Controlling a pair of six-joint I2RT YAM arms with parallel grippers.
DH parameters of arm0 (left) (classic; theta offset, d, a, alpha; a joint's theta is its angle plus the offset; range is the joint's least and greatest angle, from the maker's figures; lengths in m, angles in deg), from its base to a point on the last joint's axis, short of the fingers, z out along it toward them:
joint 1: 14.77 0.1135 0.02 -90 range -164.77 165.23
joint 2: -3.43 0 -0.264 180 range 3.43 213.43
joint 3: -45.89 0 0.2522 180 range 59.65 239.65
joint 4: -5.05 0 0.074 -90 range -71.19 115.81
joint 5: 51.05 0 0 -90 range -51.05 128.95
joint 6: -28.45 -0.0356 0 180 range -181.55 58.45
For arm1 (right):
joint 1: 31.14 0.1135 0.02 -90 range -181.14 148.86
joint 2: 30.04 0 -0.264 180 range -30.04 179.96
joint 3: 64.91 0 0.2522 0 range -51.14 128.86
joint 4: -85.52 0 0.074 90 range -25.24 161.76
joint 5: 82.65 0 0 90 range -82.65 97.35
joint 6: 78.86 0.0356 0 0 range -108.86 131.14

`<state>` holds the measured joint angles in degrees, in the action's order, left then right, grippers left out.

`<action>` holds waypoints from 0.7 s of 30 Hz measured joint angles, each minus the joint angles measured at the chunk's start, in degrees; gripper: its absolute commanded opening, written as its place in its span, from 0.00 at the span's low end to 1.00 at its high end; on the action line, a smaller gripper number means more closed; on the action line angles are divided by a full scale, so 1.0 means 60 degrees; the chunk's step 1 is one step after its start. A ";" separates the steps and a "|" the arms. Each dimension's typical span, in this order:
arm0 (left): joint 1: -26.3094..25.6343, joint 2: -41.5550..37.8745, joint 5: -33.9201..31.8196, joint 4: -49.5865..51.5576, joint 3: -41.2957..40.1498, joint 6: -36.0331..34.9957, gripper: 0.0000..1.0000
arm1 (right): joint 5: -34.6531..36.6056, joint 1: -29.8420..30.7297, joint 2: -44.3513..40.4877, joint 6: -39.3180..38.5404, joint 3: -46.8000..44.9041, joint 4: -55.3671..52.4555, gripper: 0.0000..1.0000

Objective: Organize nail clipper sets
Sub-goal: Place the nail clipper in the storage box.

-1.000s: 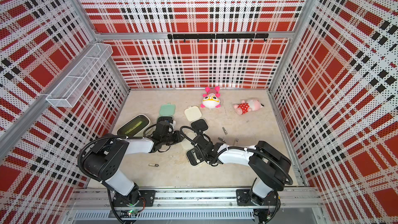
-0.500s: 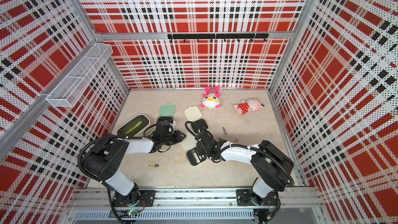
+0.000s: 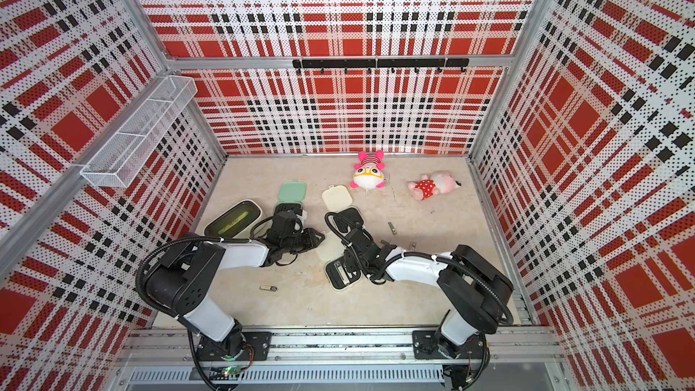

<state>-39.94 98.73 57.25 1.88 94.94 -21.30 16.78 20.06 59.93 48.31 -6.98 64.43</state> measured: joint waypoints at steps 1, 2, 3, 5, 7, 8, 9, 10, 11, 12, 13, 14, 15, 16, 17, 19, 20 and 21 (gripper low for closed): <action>0.0000 0.0000 0.0004 0.0000 0.0000 0.0000 0.34 | 0.0000 -0.0022 0.0000 0.0011 0.0004 0.0004 0.42; 0.0000 0.0000 0.0007 0.0000 0.0000 0.0000 0.34 | 0.0004 -0.0036 0.0000 0.0022 0.0000 0.0004 0.42; 0.0000 0.0000 0.0007 0.0000 0.0000 0.0000 0.34 | 0.0004 -0.0062 0.0000 0.0033 -0.0004 0.0015 0.42; 0.0000 0.0000 0.0015 0.0000 0.0000 0.0000 0.34 | 0.0000 -0.0076 0.0004 0.0044 -0.0047 0.0062 0.42; 0.0000 0.0000 0.0022 0.0000 0.0000 0.0000 0.34 | 0.0000 -0.0080 0.0004 0.0047 -0.0087 0.0069 0.41; 0.0000 0.0000 0.0022 0.0000 0.0000 0.0000 0.34 | 0.0000 -0.0080 0.0004 0.0044 -0.0106 0.0069 0.42; 0.0000 0.0000 0.0022 0.0000 0.0000 0.0000 0.34 | -0.0004 -0.0084 0.0004 0.0047 -0.0117 0.0073 0.41; 0.0000 0.0000 0.0022 0.0000 0.0000 0.0000 0.34 | -0.0004 -0.0084 0.0004 0.0047 -0.0131 0.0080 0.41; 0.0000 0.0000 0.0025 0.0000 0.0000 0.0000 0.34 | -0.0011 -0.0084 0.0004 0.0047 -0.0153 0.0106 0.41; 0.0000 0.0000 0.0025 0.0000 0.0000 0.0000 0.34 | -0.0018 -0.0084 0.0007 0.0047 -0.0160 0.0113 0.41; 0.0000 0.0000 0.0025 0.0000 0.0000 0.0000 0.34 | -0.0029 -0.0084 0.0011 0.0047 -0.0160 0.0127 0.41; 0.0000 0.0000 0.0025 0.0000 0.0000 0.0000 0.34 | -0.0033 -0.0084 0.0011 0.0047 -0.0160 0.0138 0.41; 0.0000 0.0000 0.0025 0.0000 0.0000 0.0000 0.34 | -0.0036 -0.0091 0.0015 0.0051 -0.0164 0.0146 0.41; 0.0000 0.0000 0.0025 0.0000 0.0000 0.0000 0.34 | -0.0036 -0.0106 0.0015 0.0055 -0.0168 0.0168 0.40; 0.0000 0.0000 0.0025 0.0000 0.0000 0.0000 0.34 | -0.0036 -0.0117 0.0015 0.0066 -0.0178 0.0193 0.40; 0.0000 0.0000 0.0025 0.0000 0.0000 0.0000 0.34 | -0.0040 -0.0127 0.0015 0.0076 -0.0222 0.0222 0.40; 0.0000 0.0000 0.0025 0.0000 0.0000 0.0000 0.34 | -0.0040 -0.0127 0.0022 0.0080 -0.0251 0.0240 0.40; 0.0000 0.0000 0.0025 0.0000 0.0000 0.0000 0.34 | -0.0040 -0.0127 0.0022 0.0084 -0.0280 0.0244 0.39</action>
<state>-39.94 98.73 57.40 1.88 94.94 -21.30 16.54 19.29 60.06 48.81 -8.67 65.89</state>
